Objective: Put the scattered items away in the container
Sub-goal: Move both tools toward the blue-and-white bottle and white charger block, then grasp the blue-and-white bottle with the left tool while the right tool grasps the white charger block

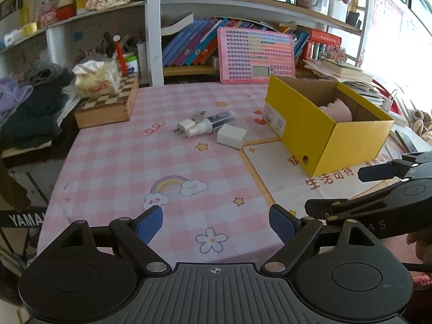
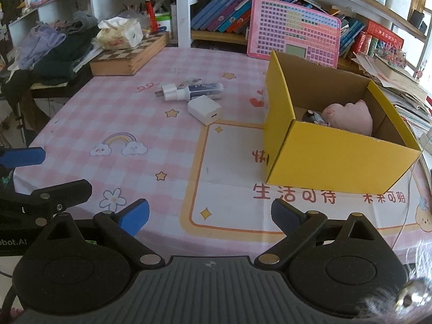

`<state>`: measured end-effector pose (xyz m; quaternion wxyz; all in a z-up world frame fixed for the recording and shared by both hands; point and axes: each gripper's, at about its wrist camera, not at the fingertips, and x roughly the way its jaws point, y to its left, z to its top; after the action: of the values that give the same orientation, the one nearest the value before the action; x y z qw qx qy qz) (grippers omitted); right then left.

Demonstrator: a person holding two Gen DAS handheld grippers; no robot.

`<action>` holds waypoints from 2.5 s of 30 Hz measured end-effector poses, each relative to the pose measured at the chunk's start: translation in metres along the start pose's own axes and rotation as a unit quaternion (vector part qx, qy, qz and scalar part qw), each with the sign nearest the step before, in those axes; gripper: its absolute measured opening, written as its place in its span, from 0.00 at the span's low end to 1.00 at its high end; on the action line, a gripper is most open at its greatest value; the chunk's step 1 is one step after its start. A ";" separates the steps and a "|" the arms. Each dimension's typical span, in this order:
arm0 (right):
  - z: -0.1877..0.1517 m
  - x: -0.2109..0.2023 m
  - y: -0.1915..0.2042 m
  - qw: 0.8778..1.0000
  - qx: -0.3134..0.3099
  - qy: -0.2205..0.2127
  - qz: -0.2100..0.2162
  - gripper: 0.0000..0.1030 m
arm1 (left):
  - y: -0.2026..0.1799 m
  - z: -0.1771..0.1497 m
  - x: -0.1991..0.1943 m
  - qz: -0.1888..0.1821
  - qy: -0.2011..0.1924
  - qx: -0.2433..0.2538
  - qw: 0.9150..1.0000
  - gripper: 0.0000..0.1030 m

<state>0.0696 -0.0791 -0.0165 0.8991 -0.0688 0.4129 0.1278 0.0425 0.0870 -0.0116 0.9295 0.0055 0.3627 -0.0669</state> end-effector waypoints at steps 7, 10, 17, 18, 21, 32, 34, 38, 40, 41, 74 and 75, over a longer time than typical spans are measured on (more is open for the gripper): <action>0.008 0.010 0.008 1.000 -0.022 0.007 0.004 0.95 | 0.009 0.005 0.003 0.006 -0.010 -0.015 1.000 0.86; 0.014 0.015 0.011 0.999 -0.039 0.002 0.002 0.95 | 0.015 0.008 0.008 0.006 -0.019 -0.028 0.999 0.86; 0.034 0.033 0.010 0.998 -0.060 -0.006 -0.001 0.95 | 0.024 0.023 0.027 0.010 -0.023 -0.044 0.999 0.86; 0.037 0.035 0.010 0.998 -0.064 -0.005 -0.001 0.95 | 0.026 0.026 0.031 0.012 -0.022 -0.047 0.999 0.86; 0.046 0.044 0.008 0.997 -0.071 -0.001 0.005 0.95 | 0.029 0.032 0.042 0.014 -0.017 -0.052 0.998 0.86; 0.072 0.074 0.003 0.994 -0.108 0.004 0.009 0.92 | 0.034 0.060 0.081 0.016 -0.006 -0.053 0.998 0.86; 0.076 0.081 0.002 0.993 -0.114 0.005 0.009 0.92 | 0.035 0.065 0.090 0.016 0.000 -0.051 0.999 0.86; 0.084 0.095 0.000 0.992 -0.124 0.007 0.012 0.92 | 0.037 0.075 0.105 0.018 0.011 -0.048 0.999 0.86; 0.089 0.103 0.001 0.992 -0.128 0.008 0.017 0.92 | 0.040 0.081 0.112 0.021 0.013 -0.047 0.999 0.86; 0.091 0.107 0.002 0.991 -0.130 0.008 0.020 0.92 | 0.041 0.084 0.116 0.022 0.015 -0.046 0.999 0.86; 0.140 0.212 -0.007 0.997 -0.041 0.059 0.031 0.47 | 0.015 0.167 0.261 -0.085 0.060 0.067 0.992 0.67; 0.139 0.211 -0.008 0.997 -0.044 0.062 0.034 0.46 | 0.013 0.166 0.262 -0.088 0.065 0.076 0.991 0.63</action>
<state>0.3048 -0.0186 -0.0860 0.8632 -0.1022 0.4636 0.1716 0.3465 0.0588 -0.0666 0.8915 0.0484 0.4149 -0.1753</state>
